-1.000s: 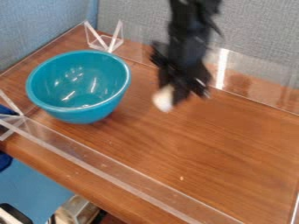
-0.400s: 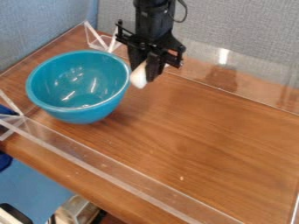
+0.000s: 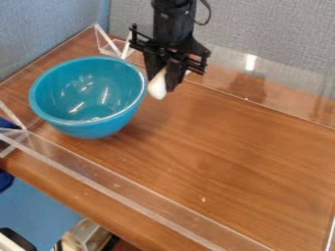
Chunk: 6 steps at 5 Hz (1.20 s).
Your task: Put the mushroom in the blue bowl
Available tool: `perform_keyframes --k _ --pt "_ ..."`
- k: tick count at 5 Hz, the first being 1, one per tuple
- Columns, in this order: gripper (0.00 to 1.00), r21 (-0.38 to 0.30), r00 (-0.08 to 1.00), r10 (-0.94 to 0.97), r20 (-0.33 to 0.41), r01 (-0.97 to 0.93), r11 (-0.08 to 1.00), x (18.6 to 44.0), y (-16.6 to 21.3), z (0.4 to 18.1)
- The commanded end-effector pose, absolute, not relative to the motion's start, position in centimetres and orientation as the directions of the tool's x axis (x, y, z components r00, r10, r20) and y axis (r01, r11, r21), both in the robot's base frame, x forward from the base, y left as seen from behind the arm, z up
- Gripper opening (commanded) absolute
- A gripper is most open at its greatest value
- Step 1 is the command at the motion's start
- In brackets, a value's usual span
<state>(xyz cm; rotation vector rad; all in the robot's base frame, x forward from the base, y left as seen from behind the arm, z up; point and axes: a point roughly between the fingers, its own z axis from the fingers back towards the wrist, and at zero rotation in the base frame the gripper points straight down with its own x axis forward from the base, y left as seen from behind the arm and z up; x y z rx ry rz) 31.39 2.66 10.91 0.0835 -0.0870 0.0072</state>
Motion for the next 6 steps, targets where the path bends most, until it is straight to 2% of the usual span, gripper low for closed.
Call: perform_keyframes --k 1,6 --pt "0.0 0.084 0.992 0.015 0.128 -0.026 0.996 32.21 2.23 12.22" --pt "0.0 0.073 0.985 0.136 0.11 -0.145 0.987 32.29 2.33 12.66"
